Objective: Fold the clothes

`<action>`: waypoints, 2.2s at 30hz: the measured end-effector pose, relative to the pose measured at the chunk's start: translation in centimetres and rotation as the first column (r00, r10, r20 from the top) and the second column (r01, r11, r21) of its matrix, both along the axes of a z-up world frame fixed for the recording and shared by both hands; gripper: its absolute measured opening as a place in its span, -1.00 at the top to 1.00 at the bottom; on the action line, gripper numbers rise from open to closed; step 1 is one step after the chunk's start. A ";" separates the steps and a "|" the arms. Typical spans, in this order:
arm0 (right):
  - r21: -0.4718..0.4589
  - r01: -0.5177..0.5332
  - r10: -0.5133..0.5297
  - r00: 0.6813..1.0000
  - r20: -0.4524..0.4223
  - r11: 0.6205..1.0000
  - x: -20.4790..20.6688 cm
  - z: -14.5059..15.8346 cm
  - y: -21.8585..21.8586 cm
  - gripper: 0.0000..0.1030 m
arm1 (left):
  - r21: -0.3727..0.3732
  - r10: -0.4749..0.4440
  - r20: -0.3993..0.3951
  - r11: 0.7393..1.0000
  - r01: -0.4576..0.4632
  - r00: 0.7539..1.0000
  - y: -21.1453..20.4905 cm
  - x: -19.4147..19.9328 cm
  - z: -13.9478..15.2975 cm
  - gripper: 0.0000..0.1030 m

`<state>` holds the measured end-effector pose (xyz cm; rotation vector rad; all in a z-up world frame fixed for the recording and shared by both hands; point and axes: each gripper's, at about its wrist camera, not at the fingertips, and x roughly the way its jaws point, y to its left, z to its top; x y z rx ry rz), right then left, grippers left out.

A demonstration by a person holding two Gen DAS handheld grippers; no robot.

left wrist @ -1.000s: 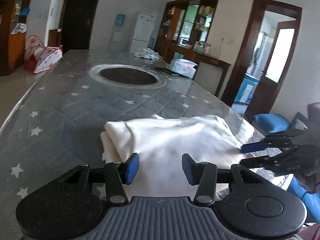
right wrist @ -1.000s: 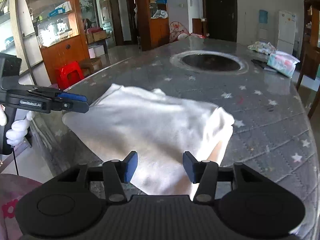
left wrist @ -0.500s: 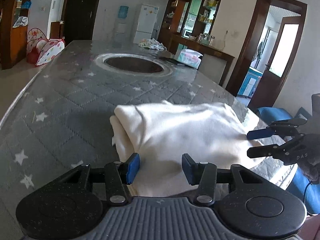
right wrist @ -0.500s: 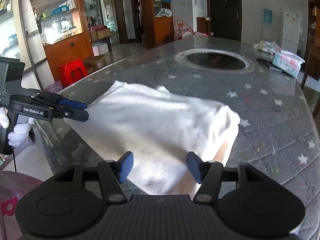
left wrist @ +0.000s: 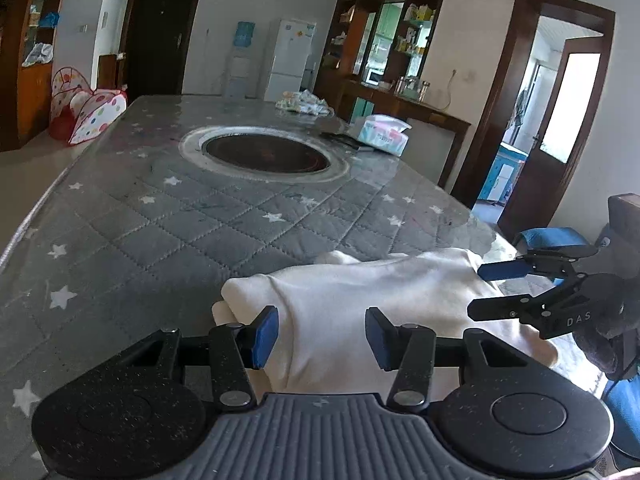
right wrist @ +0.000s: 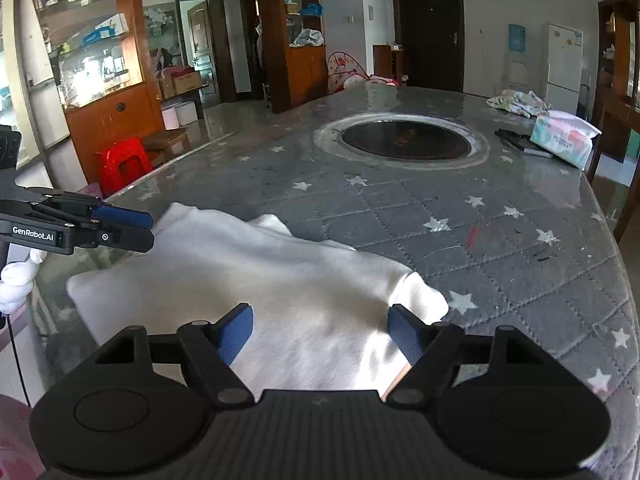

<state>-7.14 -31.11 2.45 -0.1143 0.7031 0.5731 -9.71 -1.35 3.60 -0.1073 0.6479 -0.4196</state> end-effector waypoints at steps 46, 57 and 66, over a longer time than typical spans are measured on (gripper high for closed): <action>0.007 0.020 -0.020 0.997 0.071 1.000 -1.4 -2.2 1.1 -1.00 | 0.058 0.219 -0.028 0.974 -0.217 0.975 -0.7 0.0 -0.2 -1.00; -0.012 -0.007 0.008 0.998 0.057 1.000 -1.8 -2.0 1.4 -1.00 | 0.102 0.237 -0.031 0.967 -0.233 0.971 -1.4 -0.3 0.1 -1.00; 0.025 0.028 -0.029 0.998 0.057 0.999 -2.8 -1.7 1.1 -1.00 | 0.122 0.226 -0.022 0.967 -0.221 0.974 -2.2 -1.0 0.4 -1.00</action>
